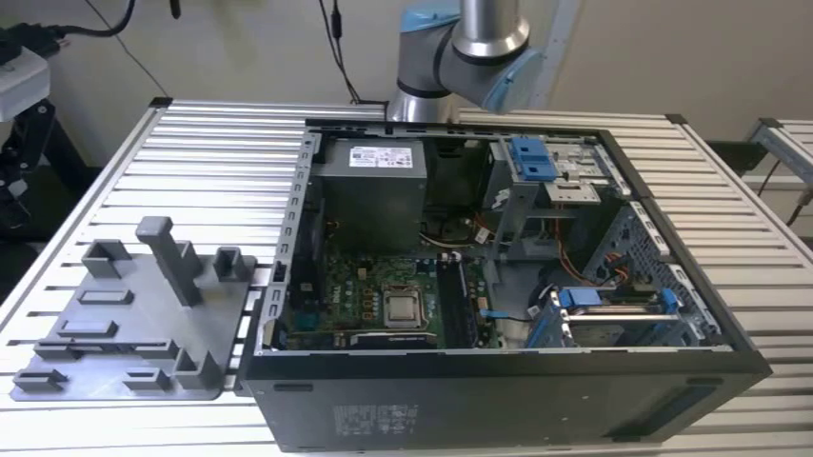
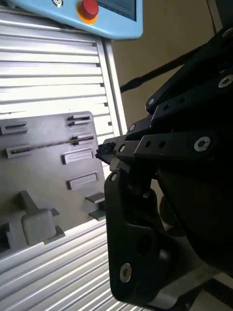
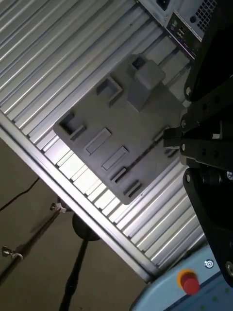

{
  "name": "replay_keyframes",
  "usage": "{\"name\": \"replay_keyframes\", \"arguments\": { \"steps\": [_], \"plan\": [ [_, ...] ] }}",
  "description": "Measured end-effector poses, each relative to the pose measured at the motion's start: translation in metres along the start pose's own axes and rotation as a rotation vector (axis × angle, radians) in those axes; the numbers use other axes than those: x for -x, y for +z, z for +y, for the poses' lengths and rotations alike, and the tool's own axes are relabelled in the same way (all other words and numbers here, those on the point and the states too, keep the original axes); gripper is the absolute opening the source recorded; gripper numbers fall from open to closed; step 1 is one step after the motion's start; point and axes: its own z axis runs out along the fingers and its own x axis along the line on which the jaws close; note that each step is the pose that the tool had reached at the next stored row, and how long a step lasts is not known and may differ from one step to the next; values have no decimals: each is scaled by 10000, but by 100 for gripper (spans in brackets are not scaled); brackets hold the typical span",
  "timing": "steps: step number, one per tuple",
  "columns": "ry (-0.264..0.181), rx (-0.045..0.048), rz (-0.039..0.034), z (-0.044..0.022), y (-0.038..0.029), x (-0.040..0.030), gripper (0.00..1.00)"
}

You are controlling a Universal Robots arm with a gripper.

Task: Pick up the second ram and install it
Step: 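Pick up the second ram and move it above second insertion slot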

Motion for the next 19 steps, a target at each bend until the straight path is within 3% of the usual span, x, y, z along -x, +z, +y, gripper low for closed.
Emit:
{"name": "replay_keyframes", "arguments": {
  "steps": [19],
  "plan": [
    [-3461,37,168,0,0,0,11]
  ]
}}
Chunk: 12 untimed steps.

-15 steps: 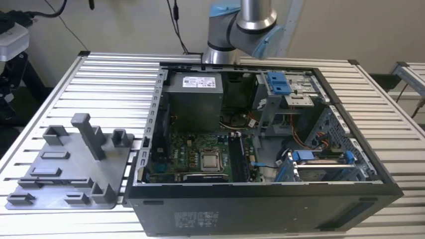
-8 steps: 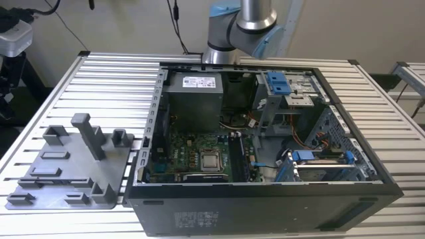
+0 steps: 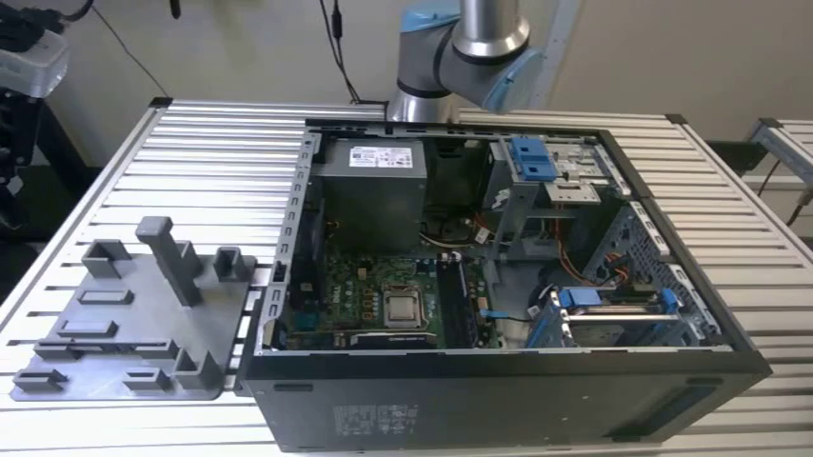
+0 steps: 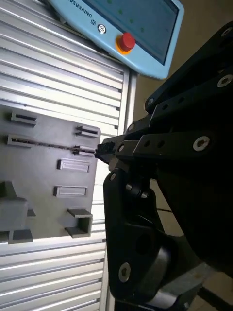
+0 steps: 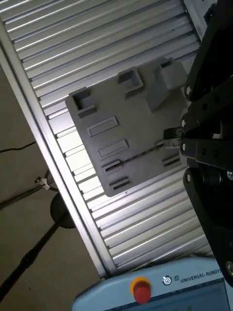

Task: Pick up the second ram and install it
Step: 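Pick up the second ram and move it above second insertion slot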

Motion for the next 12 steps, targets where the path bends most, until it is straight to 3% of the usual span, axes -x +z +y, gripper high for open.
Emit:
{"name": "replay_keyframes", "arguments": {
  "steps": [12],
  "plan": [
    [-2178,22,105,0,4,0,11]
  ]
}}
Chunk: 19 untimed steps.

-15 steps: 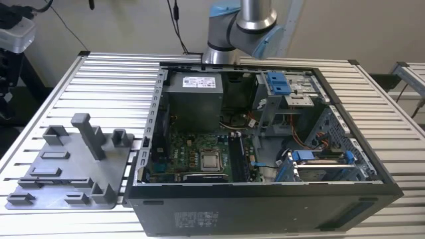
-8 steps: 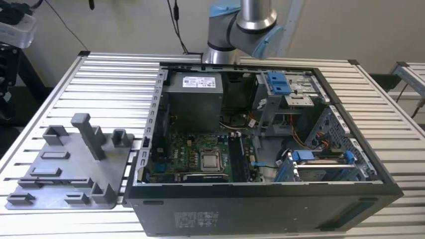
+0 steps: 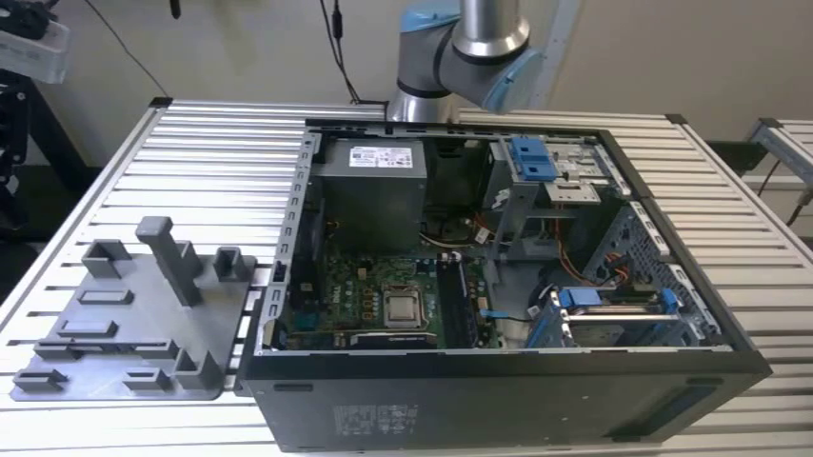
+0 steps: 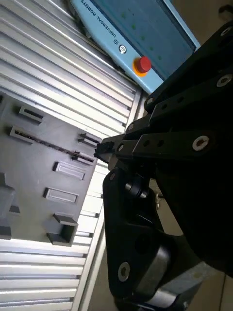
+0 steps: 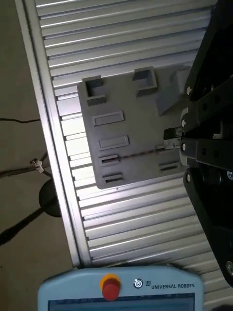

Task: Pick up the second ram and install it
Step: 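Pick up the second ram and move it above second insertion slot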

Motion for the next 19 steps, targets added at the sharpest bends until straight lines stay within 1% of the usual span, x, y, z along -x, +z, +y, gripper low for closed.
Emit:
{"name": "replay_keyframes", "arguments": {
  "steps": [4,6,8,9,11,13,14,15,19],
  "plan": [
    [-698,3,34,-1,5,0,11],
    [-1031,-17,47,-1,8,0,11],
    [-1291,-83,48,0,14,0,11],
    [-1388,-144,44,0,18,0,11],
    [-1541,-291,24,-1,25,0,11],
    [-1645,-418,-21,5,35,-1,11],
    [-1652,-447,-64,18,45,-5,11],
    [-1652,-448,-78,19,54,-5,11],
    [-1660,-441,-99,21,55,-5,11]
  ]
}}
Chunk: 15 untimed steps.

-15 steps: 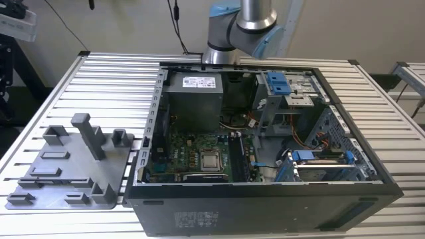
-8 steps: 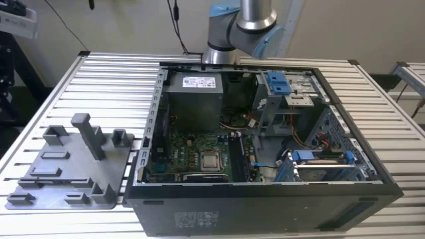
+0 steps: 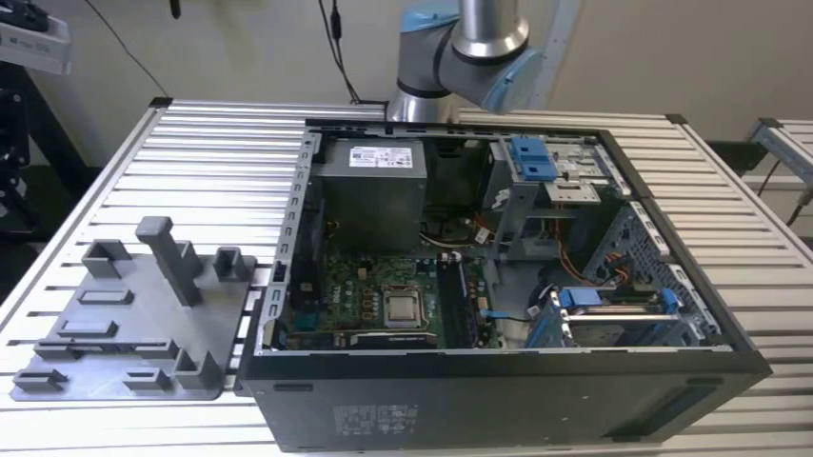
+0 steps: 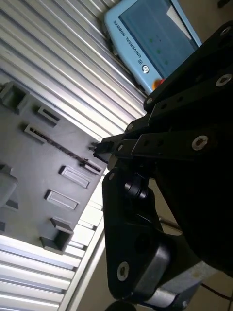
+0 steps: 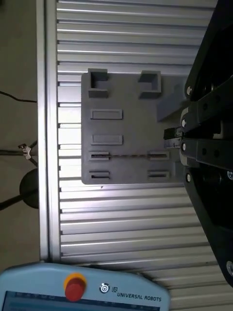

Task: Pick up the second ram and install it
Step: 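Pick up the second ram and move it above second insertion slot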

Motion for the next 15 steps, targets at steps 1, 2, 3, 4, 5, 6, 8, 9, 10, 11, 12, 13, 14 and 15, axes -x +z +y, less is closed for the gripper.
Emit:
{"name": "replay_keyframes", "arguments": {
  "steps": [1,2,3,4,5,6,8,9,10,11,12,13,14,15],
  "plan": [
    [-3,-1,-5,0,0,0,11],
    [-6,0,-10,0,0,0,11],
    [-8,1,-14,0,0,0,11],
    [-10,1,-19,0,0,0,11],
    [-13,2,-23,0,0,-1,11],
    [-16,1,-28,0,0,0,12],
    [-20,2,-37,0,0,0,17],
    [-23,2,-42,0,1,0,17],
    [-25,3,-46,0,0,0,30],
    [-28,3,-51,0,0,0,30],
    [-30,3,-55,0,0,0,36],
    [-33,3,-60,0,0,0,42],
    [-35,3,-64,0,0,-1,42],
    [-38,4,-68,0,0,0,42]
  ]
}}
